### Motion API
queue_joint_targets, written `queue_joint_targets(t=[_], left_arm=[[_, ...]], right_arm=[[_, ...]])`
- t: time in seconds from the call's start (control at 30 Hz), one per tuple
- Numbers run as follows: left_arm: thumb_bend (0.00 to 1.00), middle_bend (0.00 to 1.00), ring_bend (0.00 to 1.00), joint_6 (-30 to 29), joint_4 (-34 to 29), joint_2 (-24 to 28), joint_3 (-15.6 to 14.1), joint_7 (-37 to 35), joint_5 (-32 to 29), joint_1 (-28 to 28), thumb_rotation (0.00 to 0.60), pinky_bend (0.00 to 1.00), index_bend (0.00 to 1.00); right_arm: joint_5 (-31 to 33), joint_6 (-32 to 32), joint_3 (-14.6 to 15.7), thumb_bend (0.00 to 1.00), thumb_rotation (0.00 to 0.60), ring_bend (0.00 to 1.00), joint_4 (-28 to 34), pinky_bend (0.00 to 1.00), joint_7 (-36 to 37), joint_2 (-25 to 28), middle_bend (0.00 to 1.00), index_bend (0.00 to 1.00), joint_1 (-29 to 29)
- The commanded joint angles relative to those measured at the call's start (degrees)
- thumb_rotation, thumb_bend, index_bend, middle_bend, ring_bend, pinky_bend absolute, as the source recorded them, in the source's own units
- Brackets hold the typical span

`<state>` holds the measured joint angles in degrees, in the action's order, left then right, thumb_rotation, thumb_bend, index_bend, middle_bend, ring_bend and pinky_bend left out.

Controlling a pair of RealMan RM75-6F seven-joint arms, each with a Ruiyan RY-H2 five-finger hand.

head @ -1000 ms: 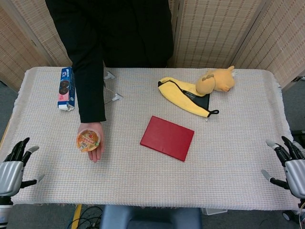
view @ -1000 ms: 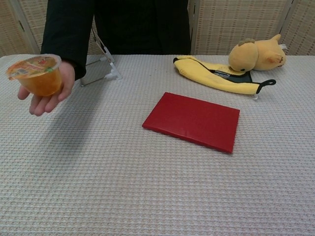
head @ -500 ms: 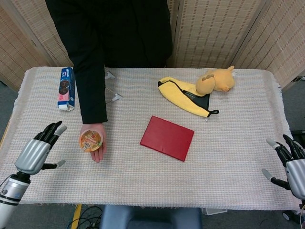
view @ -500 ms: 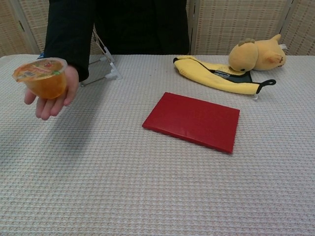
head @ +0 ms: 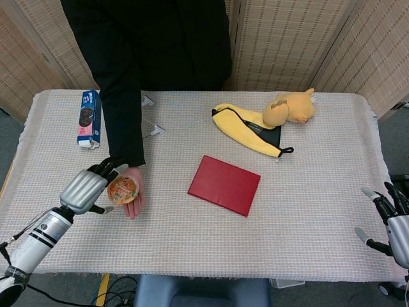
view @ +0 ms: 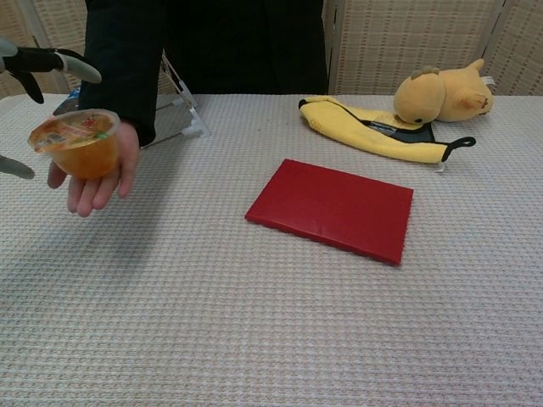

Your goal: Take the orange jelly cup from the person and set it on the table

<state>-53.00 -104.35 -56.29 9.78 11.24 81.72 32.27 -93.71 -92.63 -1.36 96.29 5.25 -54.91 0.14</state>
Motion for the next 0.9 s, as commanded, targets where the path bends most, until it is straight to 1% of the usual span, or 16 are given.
queue_joint_targets(t=[0.03, 0.23, 0.37, 0.43, 0.47, 0.5, 0.53, 0.57, 0.6, 0.63, 0.7, 0.77, 0.9], left_arm=[[0.10, 0.00, 0.01, 0.98, 0.16, -1.01, -0.16, 2.12, -1.57, 1.23, 0.600, 0.29, 0.15], [0.11, 0.00, 0.01, 1.72, 0.86, -2.78, -0.50, 4.03, -3.44, 2.75, 0.600, 0.28, 0.18], [0.16, 0.02, 0.06, 1.80, 1.59, -4.24, -0.68, 4.36, -3.73, 3.78, 0.600, 0.29, 0.23], [0.17, 0.06, 0.12, 1.00, 2.45, -5.30, -0.77, 4.58, -3.05, 4.01, 0.600, 0.34, 0.28], [0.18, 0.11, 0.17, -0.02, 3.38, -6.26, -0.75, 4.78, -2.40, 4.05, 0.600, 0.41, 0.34], [0.19, 0.20, 0.24, -0.94, 4.17, -7.10, -0.69, 4.71, -1.85, 4.02, 0.600, 0.50, 0.41], [0.20, 0.26, 0.29, -2.42, 5.37, -8.34, -0.59, 4.35, -1.05, 3.88, 0.600, 0.55, 0.45], [0.21, 0.36, 0.38, -3.50, 6.32, -9.22, -0.58, 4.06, -0.46, 3.73, 0.600, 0.64, 0.51], [0.22, 0.42, 0.44, -4.41, 7.19, -9.93, -0.66, 3.77, 0.15, 3.59, 0.600, 0.70, 0.55], [0.22, 0.46, 0.48, -5.53, 8.14, -10.59, -0.83, 3.37, 0.94, 3.36, 0.600, 0.75, 0.56], [0.22, 0.48, 0.50, -7.16, 9.04, -11.06, -1.13, 2.72, 2.11, 2.92, 0.600, 0.77, 0.58], [0.22, 0.49, 0.50, -8.95, 9.11, -10.76, -1.56, 1.91, 3.38, 2.21, 0.600, 0.78, 0.59], [0.22, 0.50, 0.51, -12.69, 7.34, -8.85, -2.76, 0.39, 6.17, 0.30, 0.600, 0.78, 0.59]], right_arm=[[0.22, 0.15, -0.01, 0.21, 0.600, 0.07, -0.29, 0.16, 0.24, -0.15, 0.24, 0.14, -0.03], [0.71, 0.54, -0.03, 0.21, 0.600, 0.07, -0.82, 0.16, 0.64, -0.40, 0.24, 0.14, -0.04], [1.02, 0.78, -0.08, 0.21, 0.600, 0.08, -1.01, 0.17, 0.81, -0.49, 0.26, 0.14, -0.03], [1.23, 0.87, -0.12, 0.21, 0.600, 0.08, -1.20, 0.17, 0.94, -0.58, 0.26, 0.14, -0.05], [1.35, 0.90, -0.13, 0.21, 0.600, 0.08, -1.30, 0.17, 1.04, -0.59, 0.26, 0.14, -0.09], [1.40, 0.89, -0.14, 0.21, 0.600, 0.08, -1.36, 0.17, 1.11, -0.62, 0.26, 0.14, -0.11], [1.43, 0.92, -0.15, 0.21, 0.600, 0.08, -1.46, 0.17, 1.21, -0.67, 0.26, 0.14, -0.11], [1.44, 0.93, -0.15, 0.21, 0.600, 0.08, -1.53, 0.17, 1.28, -0.70, 0.26, 0.14, -0.12], [1.47, 0.94, -0.15, 0.21, 0.600, 0.08, -1.59, 0.17, 1.33, -0.73, 0.26, 0.14, -0.13], [1.52, 0.96, -0.14, 0.21, 0.600, 0.08, -1.69, 0.17, 1.40, -0.76, 0.26, 0.14, -0.16], [1.58, 0.93, -0.13, 0.21, 0.600, 0.08, -1.78, 0.17, 1.51, -0.79, 0.26, 0.14, -0.23], [1.59, 0.84, -0.14, 0.21, 0.600, 0.08, -1.88, 0.17, 1.62, -0.83, 0.26, 0.14, -0.30], [1.55, 0.86, -0.16, 0.21, 0.600, 0.08, -2.12, 0.17, 1.86, -0.98, 0.26, 0.14, -0.29]])
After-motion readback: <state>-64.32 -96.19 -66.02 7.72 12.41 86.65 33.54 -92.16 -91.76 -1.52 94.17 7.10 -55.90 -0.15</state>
